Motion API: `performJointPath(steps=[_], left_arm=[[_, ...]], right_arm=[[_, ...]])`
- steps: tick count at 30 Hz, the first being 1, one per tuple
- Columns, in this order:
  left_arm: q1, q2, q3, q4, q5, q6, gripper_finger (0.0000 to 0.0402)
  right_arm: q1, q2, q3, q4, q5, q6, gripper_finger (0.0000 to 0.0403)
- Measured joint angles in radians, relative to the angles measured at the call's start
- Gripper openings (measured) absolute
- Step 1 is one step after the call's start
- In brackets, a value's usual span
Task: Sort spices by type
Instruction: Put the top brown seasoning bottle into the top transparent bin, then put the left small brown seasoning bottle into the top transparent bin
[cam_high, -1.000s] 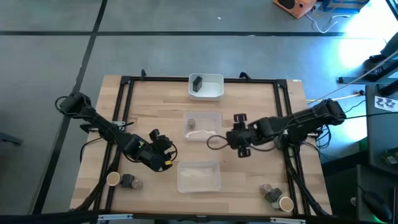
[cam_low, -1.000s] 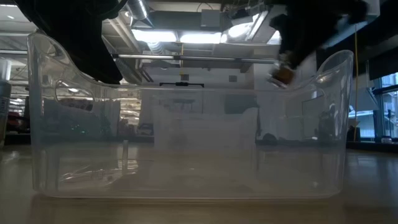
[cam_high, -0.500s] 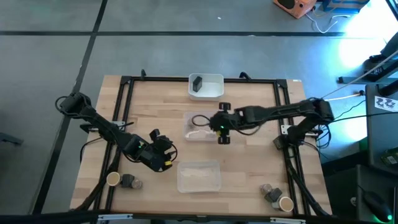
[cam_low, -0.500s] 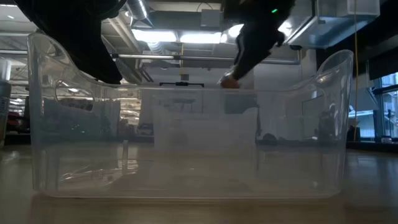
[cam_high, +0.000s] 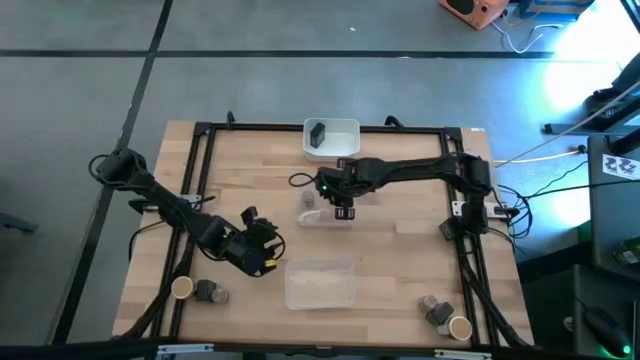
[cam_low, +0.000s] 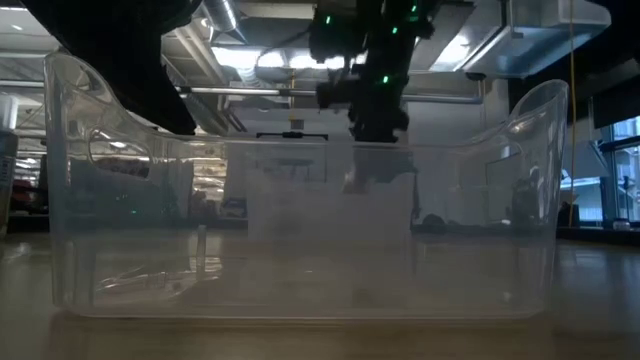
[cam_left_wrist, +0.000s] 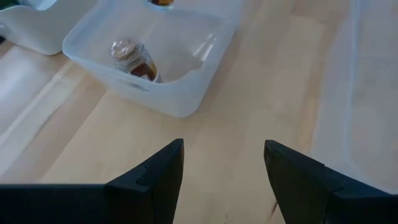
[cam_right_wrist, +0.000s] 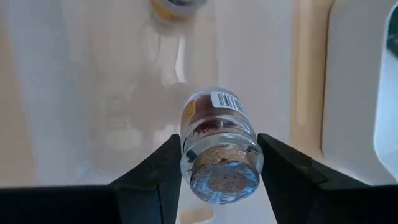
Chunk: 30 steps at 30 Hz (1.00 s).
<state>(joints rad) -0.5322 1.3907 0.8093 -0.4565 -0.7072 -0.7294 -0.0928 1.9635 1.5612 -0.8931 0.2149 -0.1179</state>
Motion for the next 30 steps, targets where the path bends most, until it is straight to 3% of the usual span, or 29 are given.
performJointPath(steps=[10, 19, 30], left_arm=[[0.004, 0.000, 0.000, 0.004, -0.003, 0.025, 0.0205], [0.004, 0.000, 0.000, 0.008, -0.004, 0.047, 0.0205], [0.002, -0.001, 0.000, 0.003, -0.003, 0.062, 0.0205]], right_arm=[[-0.028, 0.071, 0.000, 0.001, -0.033, 0.008, 0.0180], [-0.026, 0.084, 0.001, 0.029, -0.067, 0.008, 0.0221], [0.029, 0.017, 0.097, -0.128, -0.030, 0.009, 0.0224]])
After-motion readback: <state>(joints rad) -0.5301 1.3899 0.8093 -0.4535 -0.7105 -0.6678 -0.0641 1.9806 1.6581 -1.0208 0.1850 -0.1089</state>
